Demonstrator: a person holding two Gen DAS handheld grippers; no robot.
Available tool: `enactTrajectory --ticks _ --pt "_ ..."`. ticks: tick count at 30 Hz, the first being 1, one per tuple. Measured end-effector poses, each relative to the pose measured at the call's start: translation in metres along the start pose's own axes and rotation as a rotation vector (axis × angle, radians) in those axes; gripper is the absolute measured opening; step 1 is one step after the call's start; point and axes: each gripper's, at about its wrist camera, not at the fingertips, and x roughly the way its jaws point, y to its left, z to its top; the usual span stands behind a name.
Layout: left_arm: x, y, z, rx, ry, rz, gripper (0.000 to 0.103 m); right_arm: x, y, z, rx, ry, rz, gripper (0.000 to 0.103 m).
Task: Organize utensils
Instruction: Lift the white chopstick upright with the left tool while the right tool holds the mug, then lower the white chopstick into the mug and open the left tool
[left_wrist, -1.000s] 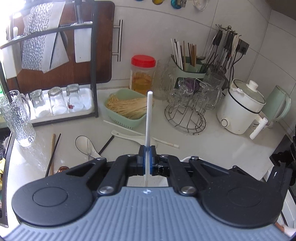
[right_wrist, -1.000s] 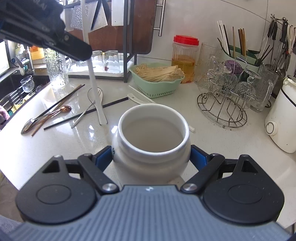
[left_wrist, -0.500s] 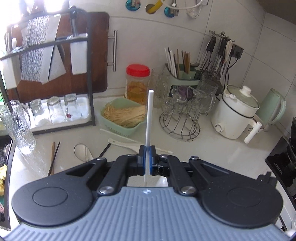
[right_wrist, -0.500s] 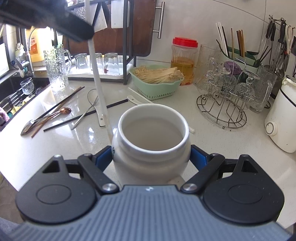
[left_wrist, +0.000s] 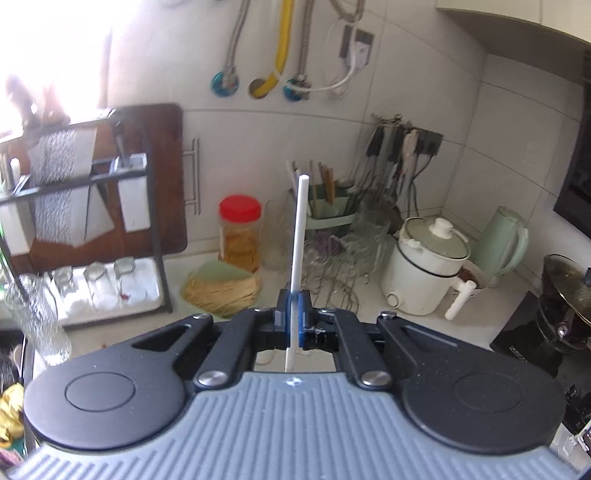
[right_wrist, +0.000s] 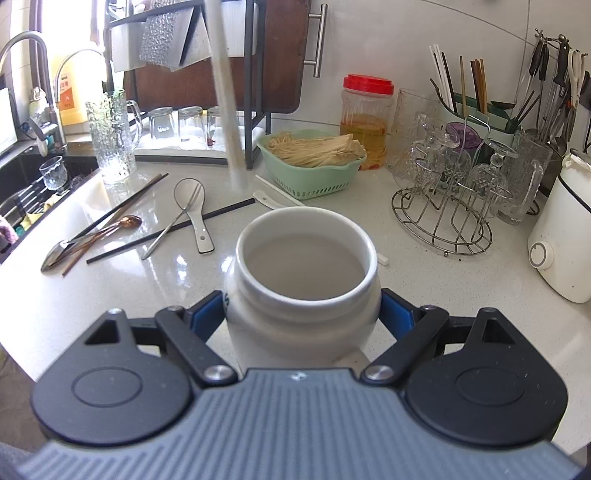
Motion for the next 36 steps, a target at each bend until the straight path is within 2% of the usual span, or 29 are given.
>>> enactTrajectory --ticks 7,13,26,32,36 --pt "-0.002 -0.015 0.008 0.020 0.005 -0.040 0.004 0.000 0.000 -0.001 0.004 -0.001 0.000 0.090" --pt "0.010 -0.025 0.000 0.034 0.041 -0.061 0.004 0.000 -0.001 -0.001 0.005 -0.001 0.001 0.090" --pt "0.084 -0.029 -0.056 0.046 0.250 -0.071 0.004 -0.005 -0.004 -0.006 0.006 -0.008 -0.003 0.090" --pt "0.106 -0.032 -0.071 0.058 0.304 -0.061 0.004 -0.006 -0.006 -0.006 0.002 -0.008 -0.001 0.090" --pt "0.114 -0.034 -0.072 0.074 0.303 -0.038 0.004 -0.007 -0.007 -0.007 -0.004 -0.010 0.005 0.091"
